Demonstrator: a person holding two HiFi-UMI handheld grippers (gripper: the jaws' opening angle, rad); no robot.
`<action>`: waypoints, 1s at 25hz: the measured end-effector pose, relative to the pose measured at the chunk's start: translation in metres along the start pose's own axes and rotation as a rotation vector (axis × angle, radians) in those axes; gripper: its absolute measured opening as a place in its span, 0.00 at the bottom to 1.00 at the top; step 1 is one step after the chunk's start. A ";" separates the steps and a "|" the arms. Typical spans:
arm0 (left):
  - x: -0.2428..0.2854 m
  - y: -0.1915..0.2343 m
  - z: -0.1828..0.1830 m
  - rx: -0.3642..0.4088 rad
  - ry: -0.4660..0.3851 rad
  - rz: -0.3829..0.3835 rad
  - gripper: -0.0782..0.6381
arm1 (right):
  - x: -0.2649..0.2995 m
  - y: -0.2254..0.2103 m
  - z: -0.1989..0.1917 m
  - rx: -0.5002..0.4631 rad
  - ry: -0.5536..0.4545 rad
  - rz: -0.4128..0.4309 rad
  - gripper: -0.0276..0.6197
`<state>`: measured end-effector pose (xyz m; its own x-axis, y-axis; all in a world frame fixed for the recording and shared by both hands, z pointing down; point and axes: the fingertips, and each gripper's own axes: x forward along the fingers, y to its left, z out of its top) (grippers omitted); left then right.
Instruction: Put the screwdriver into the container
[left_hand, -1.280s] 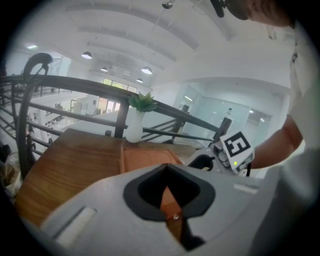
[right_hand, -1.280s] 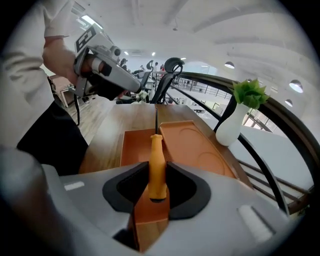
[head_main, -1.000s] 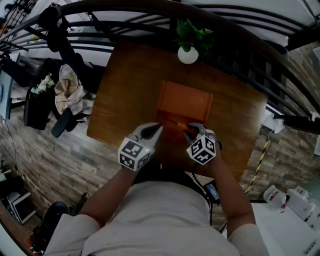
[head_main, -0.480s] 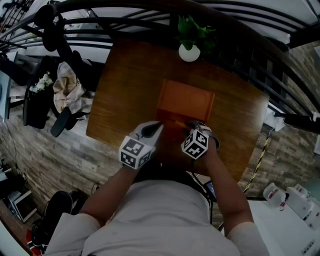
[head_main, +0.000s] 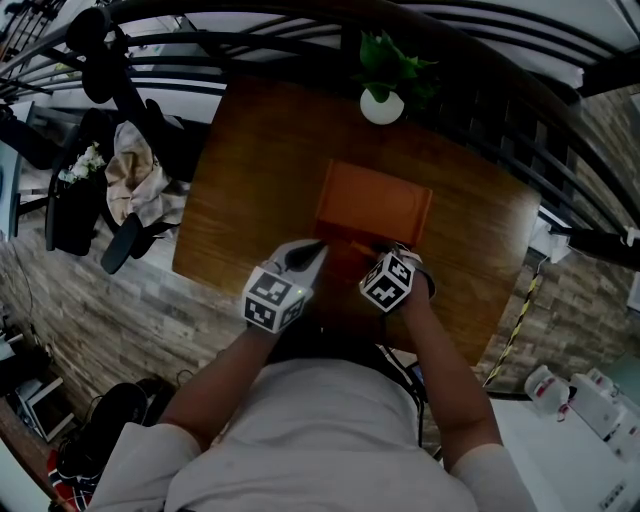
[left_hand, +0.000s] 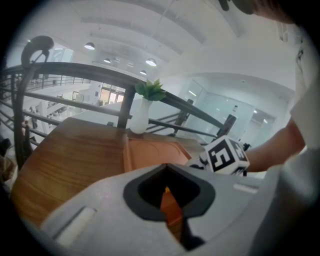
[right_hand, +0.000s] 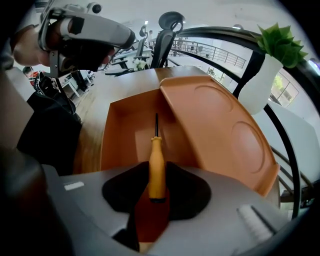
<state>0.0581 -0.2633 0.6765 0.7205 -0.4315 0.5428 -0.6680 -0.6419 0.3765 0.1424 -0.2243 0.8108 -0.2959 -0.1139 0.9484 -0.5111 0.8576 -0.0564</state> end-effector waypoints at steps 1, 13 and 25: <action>0.001 0.002 0.000 -0.001 0.001 0.003 0.11 | 0.001 -0.001 0.000 0.003 0.003 0.001 0.22; 0.012 0.012 -0.010 -0.018 0.052 0.001 0.11 | 0.010 0.000 -0.001 0.022 0.042 0.005 0.23; 0.011 0.011 -0.011 -0.020 0.056 -0.003 0.11 | 0.010 0.000 -0.001 0.031 0.048 0.004 0.27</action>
<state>0.0567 -0.2682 0.6949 0.7111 -0.3935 0.5826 -0.6701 -0.6301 0.3924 0.1405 -0.2247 0.8208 -0.2593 -0.0859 0.9620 -0.5351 0.8419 -0.0691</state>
